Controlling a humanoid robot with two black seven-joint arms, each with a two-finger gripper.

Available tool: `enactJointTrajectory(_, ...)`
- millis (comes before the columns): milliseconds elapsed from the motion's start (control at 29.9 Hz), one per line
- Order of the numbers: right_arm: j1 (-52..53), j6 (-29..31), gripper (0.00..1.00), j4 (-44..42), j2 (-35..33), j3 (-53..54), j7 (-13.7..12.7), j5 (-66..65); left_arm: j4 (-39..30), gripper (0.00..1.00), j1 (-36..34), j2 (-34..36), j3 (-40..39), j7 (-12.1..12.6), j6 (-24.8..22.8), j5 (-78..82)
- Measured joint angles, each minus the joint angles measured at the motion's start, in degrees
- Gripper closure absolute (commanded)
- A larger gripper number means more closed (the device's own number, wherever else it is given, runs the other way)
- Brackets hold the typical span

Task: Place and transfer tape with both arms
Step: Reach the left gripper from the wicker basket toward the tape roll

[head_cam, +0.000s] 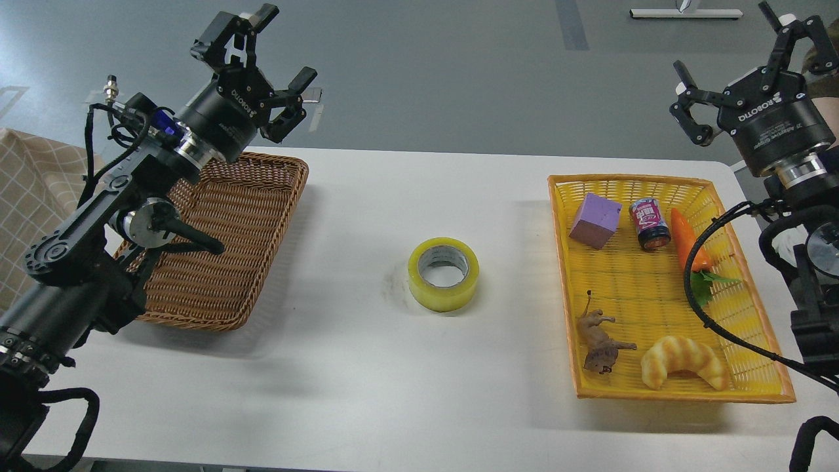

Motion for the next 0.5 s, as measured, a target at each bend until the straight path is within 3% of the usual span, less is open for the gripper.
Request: enactJointTrajectory(502, -8.58, 0.00, 0.00, 4.99, -0.34, 0.72, -0.06, 0.51, -7.25, 0.02, -0.91, 2.28, 0.21, -0.05, 3.90, 30.58)
